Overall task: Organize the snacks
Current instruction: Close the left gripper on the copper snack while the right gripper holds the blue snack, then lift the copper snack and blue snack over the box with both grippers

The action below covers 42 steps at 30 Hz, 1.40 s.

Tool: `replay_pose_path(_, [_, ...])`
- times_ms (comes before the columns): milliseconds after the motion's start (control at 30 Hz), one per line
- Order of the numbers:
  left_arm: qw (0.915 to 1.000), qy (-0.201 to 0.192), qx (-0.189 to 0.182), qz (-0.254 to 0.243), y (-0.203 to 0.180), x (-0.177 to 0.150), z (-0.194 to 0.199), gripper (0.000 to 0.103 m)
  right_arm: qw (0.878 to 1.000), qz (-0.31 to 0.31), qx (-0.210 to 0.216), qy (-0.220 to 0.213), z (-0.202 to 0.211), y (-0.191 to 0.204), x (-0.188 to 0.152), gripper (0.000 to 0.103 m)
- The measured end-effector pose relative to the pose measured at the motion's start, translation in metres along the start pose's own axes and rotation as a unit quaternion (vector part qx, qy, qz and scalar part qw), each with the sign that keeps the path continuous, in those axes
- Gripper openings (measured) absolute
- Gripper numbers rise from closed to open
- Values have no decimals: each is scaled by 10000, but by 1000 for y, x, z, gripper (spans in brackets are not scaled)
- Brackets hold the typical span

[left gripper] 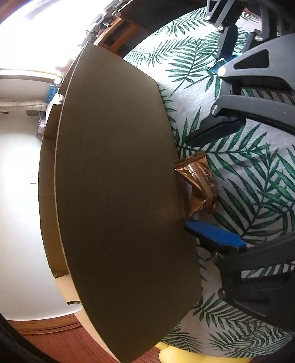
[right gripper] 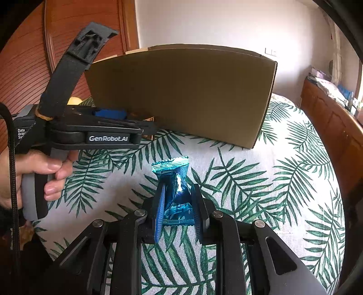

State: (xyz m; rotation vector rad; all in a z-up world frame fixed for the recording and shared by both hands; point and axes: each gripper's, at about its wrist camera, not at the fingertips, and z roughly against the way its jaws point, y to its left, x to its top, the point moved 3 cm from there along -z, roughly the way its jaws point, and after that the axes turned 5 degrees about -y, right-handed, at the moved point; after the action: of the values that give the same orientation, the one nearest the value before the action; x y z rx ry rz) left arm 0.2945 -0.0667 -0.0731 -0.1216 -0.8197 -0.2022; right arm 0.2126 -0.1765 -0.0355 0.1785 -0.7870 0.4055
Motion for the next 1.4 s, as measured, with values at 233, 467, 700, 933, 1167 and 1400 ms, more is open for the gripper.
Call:
replay_pose_path(233, [9996,175,184,-109,-11,-5,-11,59,9988,423,-261,-49,1,14,-2,21])
replay_pose_path(467, [9999,115,-10,104,-8,-6,-8,38,9983,492,-301,-41,1,14,-2,21])
replay_pose_path(700, [9998,71,-178,-4,-8,-16,3,22,9988,411,-282,-22,1,13,-1,21])
replay_pose_path(933, [9989,-85,-437,-160,-9,-27,24,15,9985,434,-327,0,-1,13,-2,21])
replay_pose_path(1167, [9973,-350,-635,-143,-11,-28,56,15,9985,440,-330,-2,-1,14,-2,21])
replay_pose_path(1400, [9951,-636,-723,-210,-7,-18,90,15,9987,376,-337,-108,5,12,-1,21])
